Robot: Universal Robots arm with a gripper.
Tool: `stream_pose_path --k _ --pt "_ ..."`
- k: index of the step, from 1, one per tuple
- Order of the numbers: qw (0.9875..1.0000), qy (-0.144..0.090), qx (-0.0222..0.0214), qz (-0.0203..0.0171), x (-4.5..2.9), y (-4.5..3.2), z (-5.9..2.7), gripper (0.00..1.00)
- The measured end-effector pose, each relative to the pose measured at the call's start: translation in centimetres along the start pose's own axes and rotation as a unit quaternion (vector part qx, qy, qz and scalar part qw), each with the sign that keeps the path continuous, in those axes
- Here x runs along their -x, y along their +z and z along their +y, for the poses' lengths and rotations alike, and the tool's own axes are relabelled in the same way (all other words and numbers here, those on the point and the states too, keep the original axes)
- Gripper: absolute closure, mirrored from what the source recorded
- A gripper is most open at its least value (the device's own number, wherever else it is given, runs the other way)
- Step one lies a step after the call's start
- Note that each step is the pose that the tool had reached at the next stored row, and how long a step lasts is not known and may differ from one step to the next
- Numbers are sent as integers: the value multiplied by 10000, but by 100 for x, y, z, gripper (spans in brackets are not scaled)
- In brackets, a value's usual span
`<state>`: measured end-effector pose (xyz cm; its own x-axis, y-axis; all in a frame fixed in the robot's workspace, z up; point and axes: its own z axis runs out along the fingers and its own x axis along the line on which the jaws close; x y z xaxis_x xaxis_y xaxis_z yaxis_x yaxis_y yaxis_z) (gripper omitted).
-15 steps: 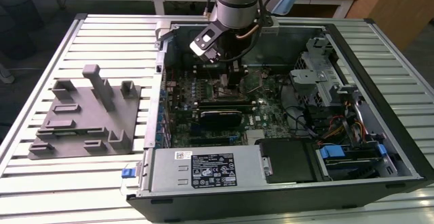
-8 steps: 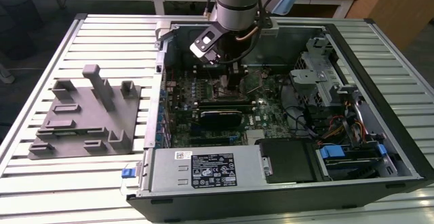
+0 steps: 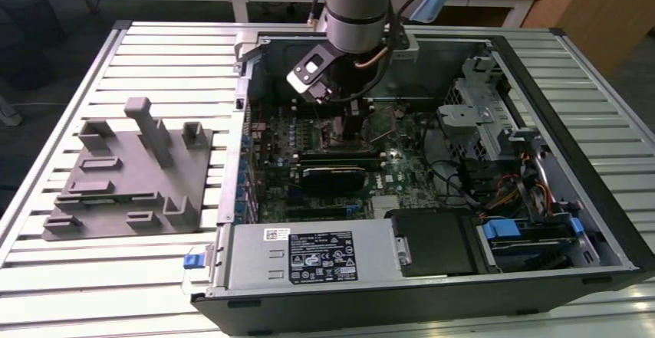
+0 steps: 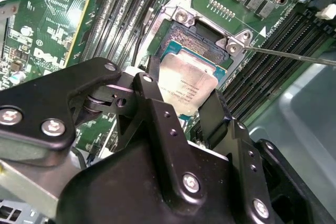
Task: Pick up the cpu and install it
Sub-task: 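Place the cpu into insertion slot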
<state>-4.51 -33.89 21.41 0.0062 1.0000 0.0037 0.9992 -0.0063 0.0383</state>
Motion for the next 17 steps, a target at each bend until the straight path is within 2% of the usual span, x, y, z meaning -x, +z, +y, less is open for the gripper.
stream_pose_path --k 17 --pt "10000 -52 3 4 1 139 -22 46"
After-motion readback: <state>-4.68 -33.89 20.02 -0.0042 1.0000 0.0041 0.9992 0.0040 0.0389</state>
